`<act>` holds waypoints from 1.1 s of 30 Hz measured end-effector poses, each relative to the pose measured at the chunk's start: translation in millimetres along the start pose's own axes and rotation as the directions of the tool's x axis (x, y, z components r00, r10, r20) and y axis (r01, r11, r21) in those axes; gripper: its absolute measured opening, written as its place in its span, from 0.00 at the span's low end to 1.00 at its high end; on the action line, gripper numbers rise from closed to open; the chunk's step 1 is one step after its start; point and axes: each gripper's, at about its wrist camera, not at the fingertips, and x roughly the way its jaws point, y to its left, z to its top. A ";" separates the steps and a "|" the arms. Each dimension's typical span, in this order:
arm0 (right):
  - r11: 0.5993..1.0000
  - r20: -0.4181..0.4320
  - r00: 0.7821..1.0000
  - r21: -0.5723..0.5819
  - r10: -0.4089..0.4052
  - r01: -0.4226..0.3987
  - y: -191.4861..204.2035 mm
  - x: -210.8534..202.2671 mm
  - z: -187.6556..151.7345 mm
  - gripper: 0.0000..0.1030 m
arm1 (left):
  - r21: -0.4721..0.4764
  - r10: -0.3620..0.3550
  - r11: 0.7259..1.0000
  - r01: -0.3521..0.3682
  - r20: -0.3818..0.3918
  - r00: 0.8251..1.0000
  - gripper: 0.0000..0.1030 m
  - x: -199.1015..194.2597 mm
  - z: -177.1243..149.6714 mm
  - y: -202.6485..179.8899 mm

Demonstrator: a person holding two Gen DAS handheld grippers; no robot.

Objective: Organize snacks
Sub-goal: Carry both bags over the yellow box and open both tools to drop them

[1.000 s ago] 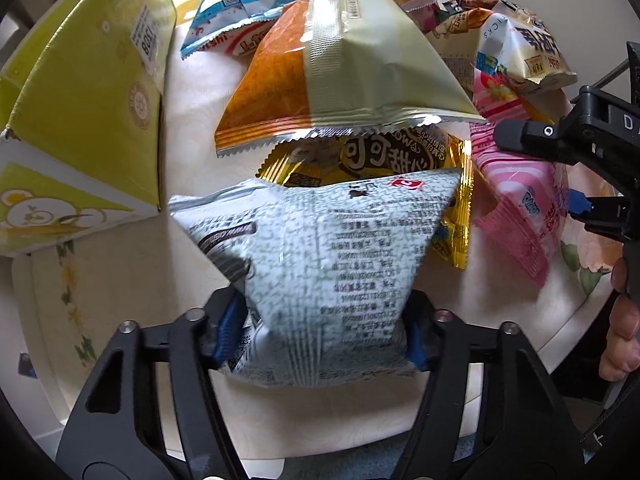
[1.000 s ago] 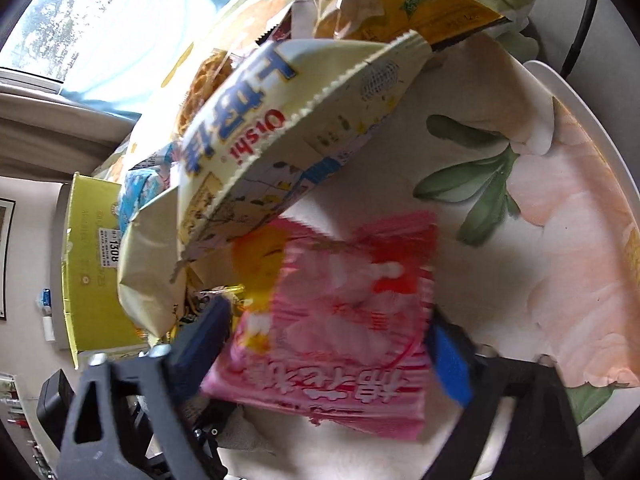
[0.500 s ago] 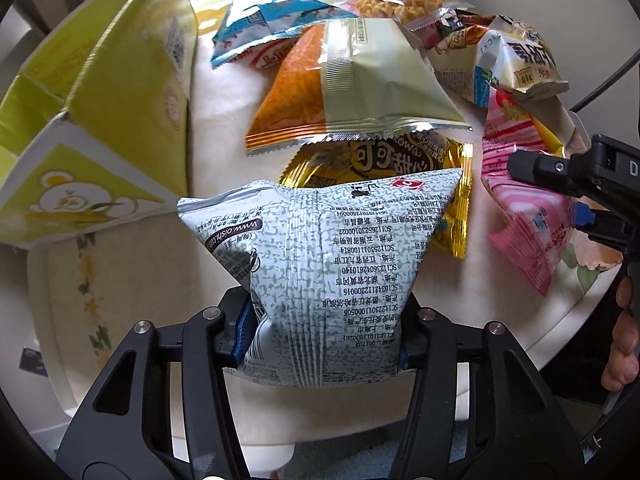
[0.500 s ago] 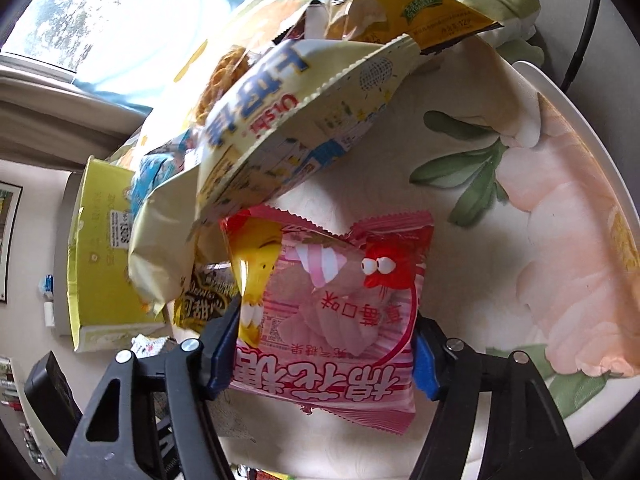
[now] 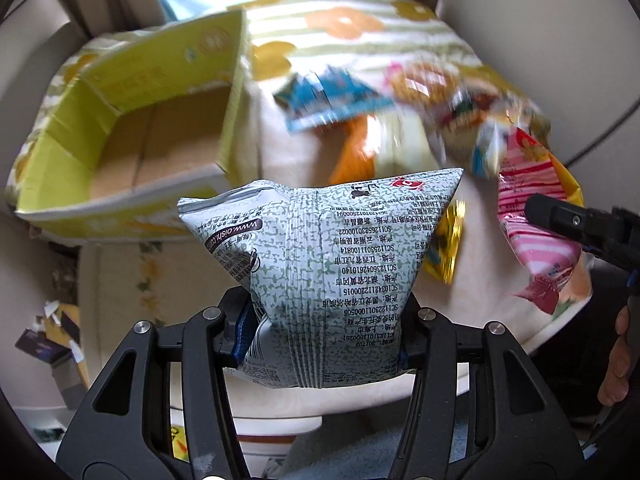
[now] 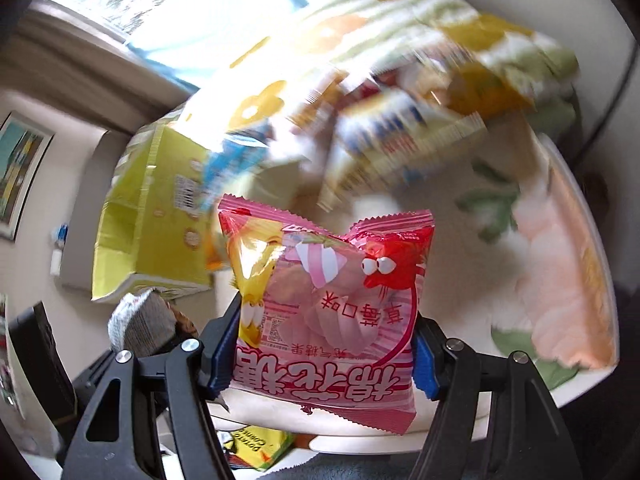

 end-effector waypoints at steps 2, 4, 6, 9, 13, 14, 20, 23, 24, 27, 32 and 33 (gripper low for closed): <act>0.998 0.018 1.000 -0.062 0.005 -0.004 11.5 -6.8 8.2 0.64 | -0.032 0.014 0.999 -0.013 0.028 1.000 0.46 -13.1 8.6 8.9; 0.992 0.036 0.999 -0.126 0.023 -0.019 24.4 -11.4 19.3 0.64 | -0.068 0.026 0.997 -0.022 0.056 0.998 0.46 -22.6 21.0 19.6; 0.982 0.042 0.998 -0.183 0.045 -0.037 42.8 -9.6 33.1 0.64 | -0.096 0.041 0.995 -0.032 0.087 0.995 0.46 -35.1 29.7 29.3; 0.967 0.046 0.996 -0.245 0.077 -0.064 68.9 -6.8 50.5 0.64 | -0.145 0.033 0.989 -0.014 0.125 0.992 0.46 -53.1 45.4 57.1; 0.943 0.054 0.992 -0.322 0.110 -0.087 107.1 -0.1 67.7 0.64 | -0.173 0.068 0.984 -0.039 0.162 0.984 0.47 -63.8 69.5 96.8; 0.936 0.056 0.992 -0.341 0.116 -0.090 118.5 2.3 68.3 0.64 | -0.182 0.069 0.983 -0.038 0.165 0.984 0.47 -64.3 75.9 108.7; 0.905 0.069 0.991 -0.418 0.116 -0.077 183.8 30.8 79.2 0.64 | -0.174 0.095 0.982 -0.068 0.152 0.984 0.47 -53.7 110.0 180.5; 0.902 0.067 0.993 -0.427 0.099 -0.061 214.3 53.1 80.4 0.64 | -0.170 0.068 0.984 -0.046 0.123 0.990 0.46 -39.8 123.9 217.8; 0.903 0.063 0.994 -0.426 0.094 -0.059 222.6 60.6 80.5 0.64 | -0.164 0.065 0.985 -0.046 0.114 0.991 0.47 -33.3 128.9 227.6; 0.902 0.058 0.996 -0.430 0.062 -0.031 249.4 85.2 79.3 0.64 | -0.137 0.044 0.990 -0.033 0.080 0.996 0.47 -9.9 141.5 255.3; 0.902 0.051 0.999 -0.432 -0.003 0.025 278.5 124.2 74.7 0.64 | -0.089 0.004 0.996 -0.003 0.005 1.000 0.47 35.0 159.0 283.4; 0.903 0.048 0.999 -0.429 -0.015 0.034 280.5 130.1 73.8 0.64 | -0.079 -0.001 0.997 0.000 -0.010 1.000 0.47 43.4 161.6 287.1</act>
